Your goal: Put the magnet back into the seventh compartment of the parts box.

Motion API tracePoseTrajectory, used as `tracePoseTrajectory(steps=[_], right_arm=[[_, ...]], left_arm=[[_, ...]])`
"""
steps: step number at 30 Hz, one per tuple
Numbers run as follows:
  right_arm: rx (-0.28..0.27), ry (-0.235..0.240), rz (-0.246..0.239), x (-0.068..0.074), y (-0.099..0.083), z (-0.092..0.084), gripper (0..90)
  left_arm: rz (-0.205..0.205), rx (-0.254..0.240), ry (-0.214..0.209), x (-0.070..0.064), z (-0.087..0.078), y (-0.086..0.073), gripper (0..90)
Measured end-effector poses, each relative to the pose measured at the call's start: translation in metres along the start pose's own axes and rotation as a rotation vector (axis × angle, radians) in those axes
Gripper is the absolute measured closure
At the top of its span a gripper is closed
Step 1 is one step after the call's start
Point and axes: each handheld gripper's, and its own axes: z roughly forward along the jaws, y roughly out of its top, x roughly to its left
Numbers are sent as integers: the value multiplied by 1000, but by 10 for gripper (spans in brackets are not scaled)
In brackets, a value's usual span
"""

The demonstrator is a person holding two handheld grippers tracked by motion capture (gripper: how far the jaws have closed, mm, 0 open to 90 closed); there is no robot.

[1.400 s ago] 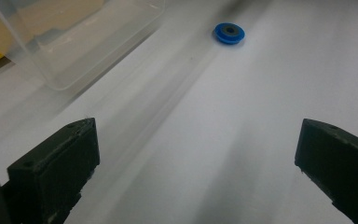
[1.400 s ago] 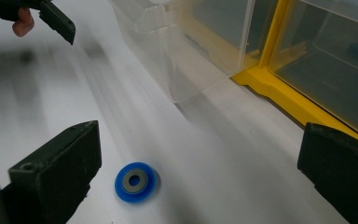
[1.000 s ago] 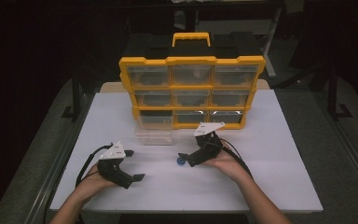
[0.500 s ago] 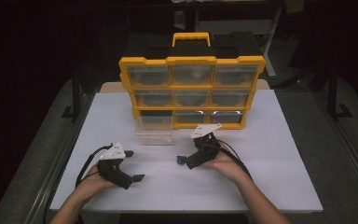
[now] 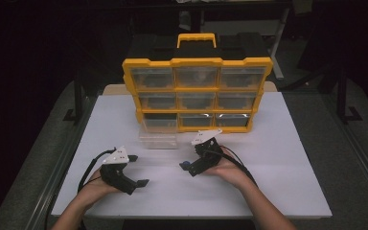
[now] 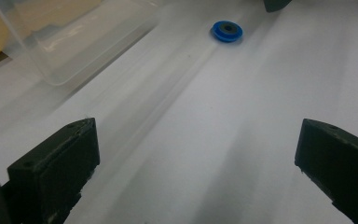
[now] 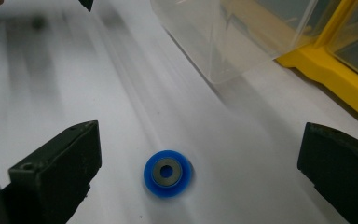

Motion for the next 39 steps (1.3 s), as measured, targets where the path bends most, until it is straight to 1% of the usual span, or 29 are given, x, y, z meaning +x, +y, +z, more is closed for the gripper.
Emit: tracePoseTrajectory(steps=[1, 2, 3, 4, 6, 7, 8, 9, 10, 11, 12, 18, 19, 27, 28, 29, 33, 34, 39], right_arm=[[5, 4, 17, 2, 0, 0, 0], [8, 7, 10, 2, 0, 1, 0], [7, 6, -10, 0, 0, 2, 0], [12, 6, -6, 1, 0, 2, 0], [23, 11, 17, 3, 0, 3, 0], [26, 13, 18, 3, 0, 3, 0], [28, 14, 13, 3, 0, 4, 0], [25, 13, -2, 2, -1, 5, 0], [27, 13, 1, 3, -1, 5, 0], [26, 14, -8, 3, -1, 6, 2], [33, 18, 17, 5, 0, 6, 2], [47, 26, 13, 6, -1, 9, 3], [45, 25, -24, 4, -2, 11, 3], [63, 27, -15, 5, -4, 14, 5], [82, 28, 2, 8, -4, 14, 27], [79, 27, -6, 8, -4, 15, 34], [82, 29, -5, 9, -4, 15, 42], [75, 28, -34, 8, -5, 16, 47], [88, 31, -32, 8, -6, 18, 83]], left_arm=[[0, 0, 0, 0, 0, 0, 0], [0, 1, 1, 0, 0, 0, 0], [1, 2, 1, 0, 0, 0, 0], [2, 3, 2, 0, 0, 0, 0], [1, 4, 2, 0, 0, 0, 0], [1, 4, 3, 0, 0, 0, 0], [1, 4, 2, -1, 0, 0, 0], [0, 4, 3, -1, 0, 0, 0], [0, 4, 3, -1, 0, 0, 0], [0, 4, 3, -1, 0, 0, 0], [-1, 3, 3, -1, 0, 0, 0], [-1, 4, 3, -1, 0, 0, 0], [-1, 4, 3, -1, 0, 0, 0], [1, 4, 3, -1, 0, -1, 0], [1, 5, 3, -1, 0, -1, 0], [0, 5, 2, -1, 1, -1, 0], [1, 5, 3, -1, 1, -1, 0], [1, 5, 4, -1, 1, -1, 0], [2, 6, 2, -1, 1, -1, 0]])
